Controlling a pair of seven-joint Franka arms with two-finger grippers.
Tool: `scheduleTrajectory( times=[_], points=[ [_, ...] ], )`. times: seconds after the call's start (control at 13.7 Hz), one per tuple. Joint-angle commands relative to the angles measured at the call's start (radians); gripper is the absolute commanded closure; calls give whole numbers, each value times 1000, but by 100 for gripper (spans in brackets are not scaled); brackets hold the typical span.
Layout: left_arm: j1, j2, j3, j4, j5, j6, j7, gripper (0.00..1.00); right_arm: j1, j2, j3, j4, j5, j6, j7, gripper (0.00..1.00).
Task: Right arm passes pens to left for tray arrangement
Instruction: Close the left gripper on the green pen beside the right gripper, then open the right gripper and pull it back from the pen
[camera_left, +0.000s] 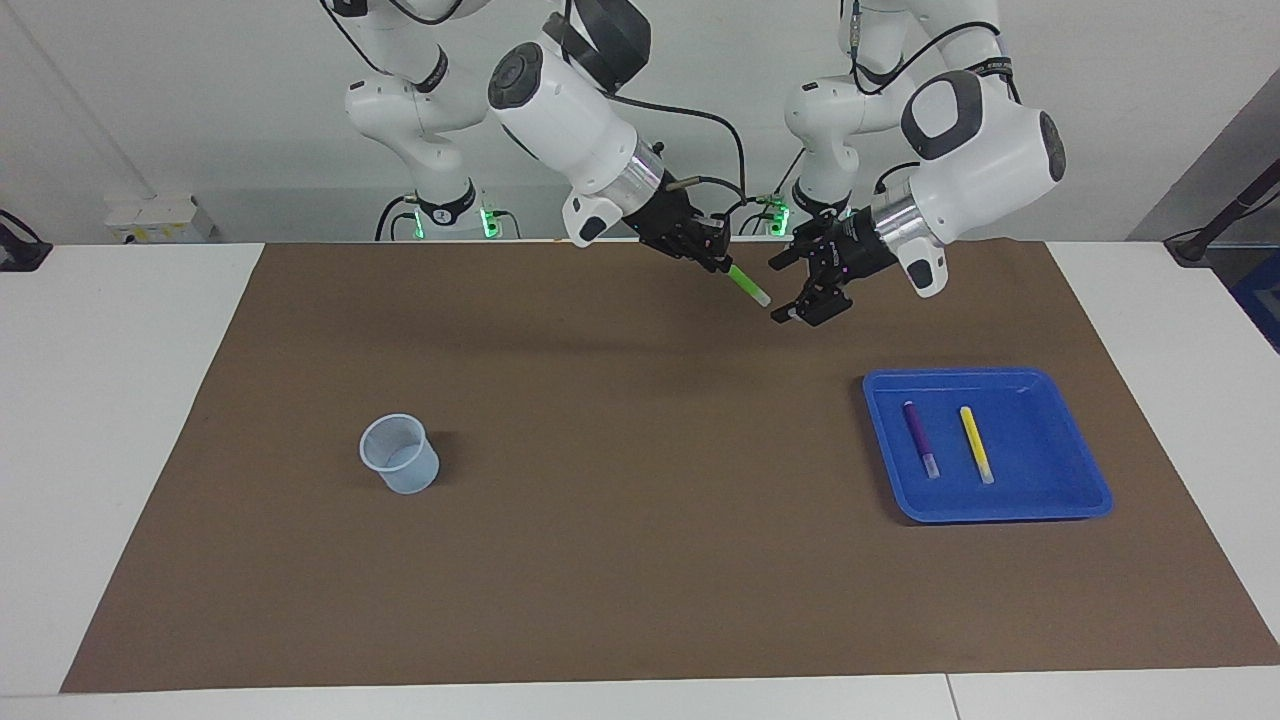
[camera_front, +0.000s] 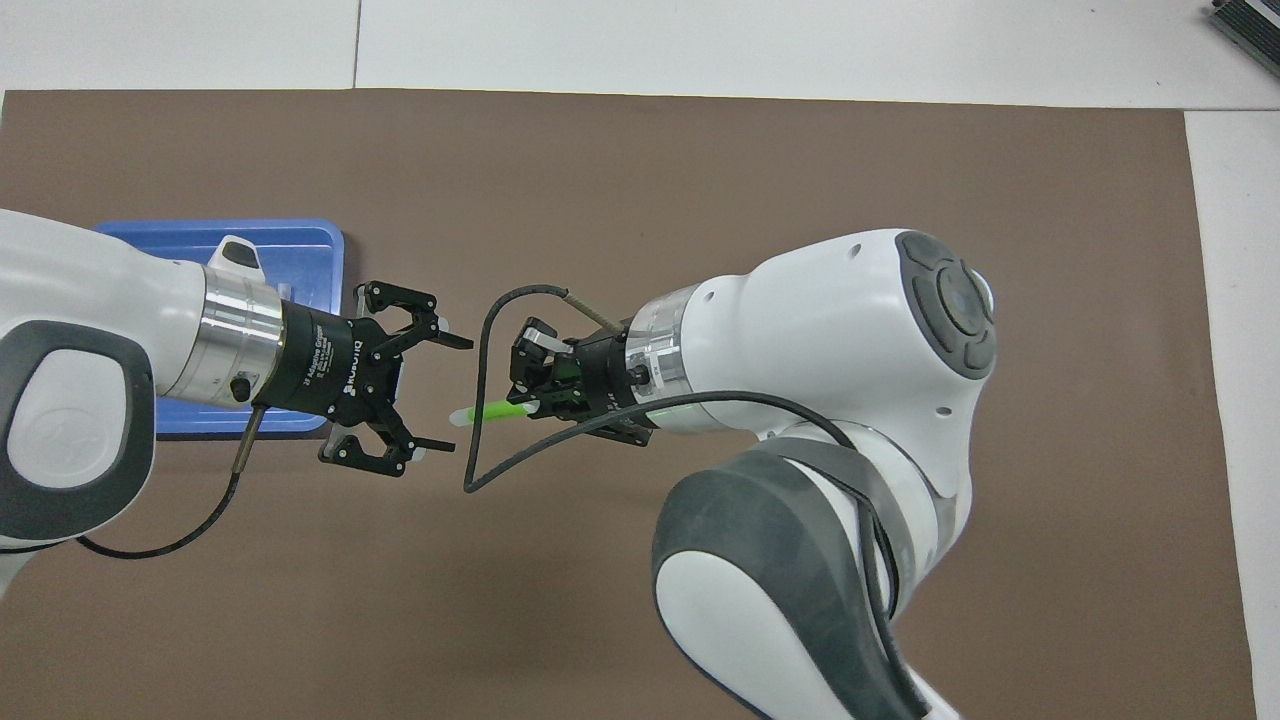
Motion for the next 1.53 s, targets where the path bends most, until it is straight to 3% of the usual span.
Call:
scheduleTrajectory(
  times=[0.0,0.22,0.44,0.66,0.8,0.95,1.46],
  points=[
    [-38,-52,15,-71,-9,10,-5,5,17,-6,3,-16,22,47,31,100],
    [-43,-62,15,-93,-8,16,-1,9,18,-6,3,-16,22,53,40,100],
    [-26,-62,15,-92,-8,1,8,22,18,-6,3,-16,22,55,40,100],
    [-34,-62,18,-84,-8,5,7,52,18,-6,3,-16,22,53,40,100],
    [-27,-62,18,-79,-11,10,7,65,18,-6,3,-17,22,53,38,100],
    [-27,-62,18,-75,-11,12,10,100,17,-6,3,-19,22,55,38,100],
    [-26,-66,21,-61,-9,5,102,100,17,-6,3,-22,22,47,37,100]
  ],
)
